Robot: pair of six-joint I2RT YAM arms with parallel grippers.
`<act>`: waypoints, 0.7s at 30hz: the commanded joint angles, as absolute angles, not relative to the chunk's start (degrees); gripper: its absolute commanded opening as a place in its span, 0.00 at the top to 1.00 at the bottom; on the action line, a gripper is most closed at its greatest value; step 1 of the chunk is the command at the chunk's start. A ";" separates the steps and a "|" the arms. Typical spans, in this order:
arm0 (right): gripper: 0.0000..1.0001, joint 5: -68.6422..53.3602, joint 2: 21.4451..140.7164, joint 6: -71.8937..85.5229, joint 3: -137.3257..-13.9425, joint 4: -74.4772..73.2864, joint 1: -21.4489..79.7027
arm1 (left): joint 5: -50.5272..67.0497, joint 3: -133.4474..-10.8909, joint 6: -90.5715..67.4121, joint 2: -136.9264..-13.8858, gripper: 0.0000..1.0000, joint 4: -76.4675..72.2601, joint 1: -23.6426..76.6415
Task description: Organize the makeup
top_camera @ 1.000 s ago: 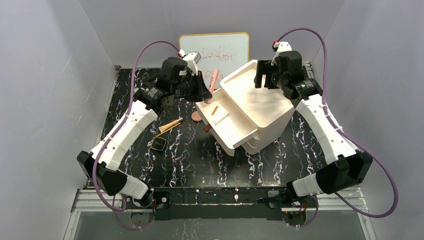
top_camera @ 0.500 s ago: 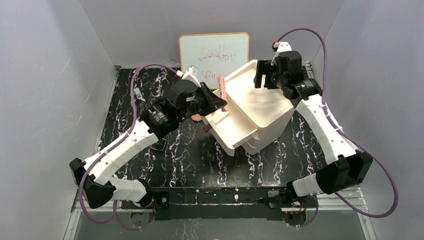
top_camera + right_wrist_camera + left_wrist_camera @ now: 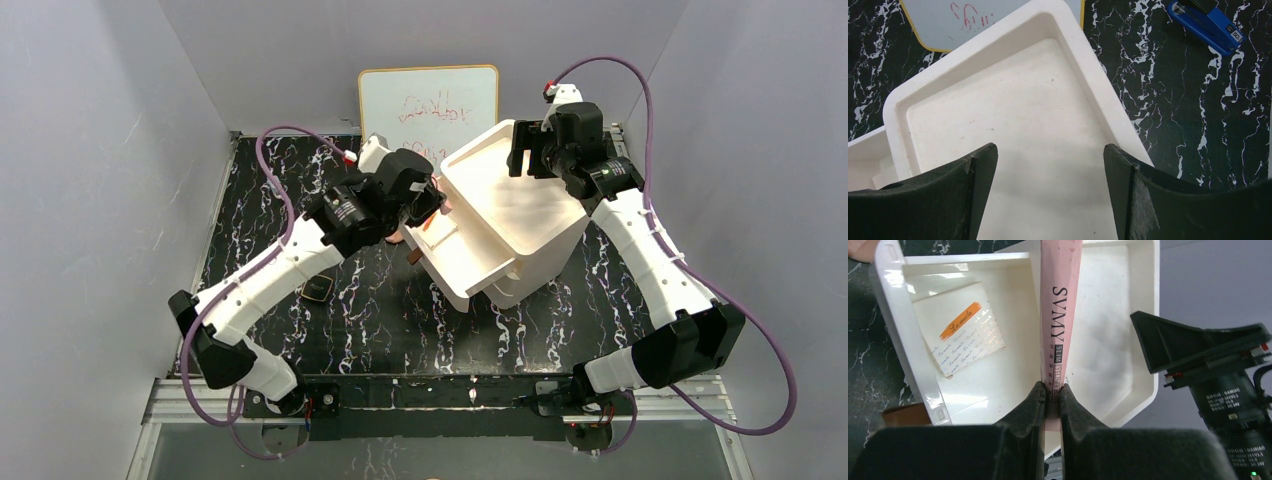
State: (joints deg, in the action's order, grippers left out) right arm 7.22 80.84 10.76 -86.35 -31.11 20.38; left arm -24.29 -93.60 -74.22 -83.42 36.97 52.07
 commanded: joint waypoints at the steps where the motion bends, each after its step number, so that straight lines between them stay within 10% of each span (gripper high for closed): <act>1: 0.15 7.69 79.38 11.08 -86.09 -29.97 20.67 | -30.93 -97.61 -83.94 -85.62 1.00 50.03 52.67; 17: 0.15 7.42 79.36 11.34 -85.42 -29.46 20.76 | -22.07 -88.03 -97.82 -88.91 1.00 48.04 55.54; 21: 0.15 7.29 79.18 11.34 -85.19 -29.36 20.83 | -20.39 -85.82 -96.74 -89.16 0.76 43.33 55.55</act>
State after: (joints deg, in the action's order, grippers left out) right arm 7.33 80.75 10.81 -85.52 -31.07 20.38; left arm -21.23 -87.92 -95.92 -89.12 45.98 55.27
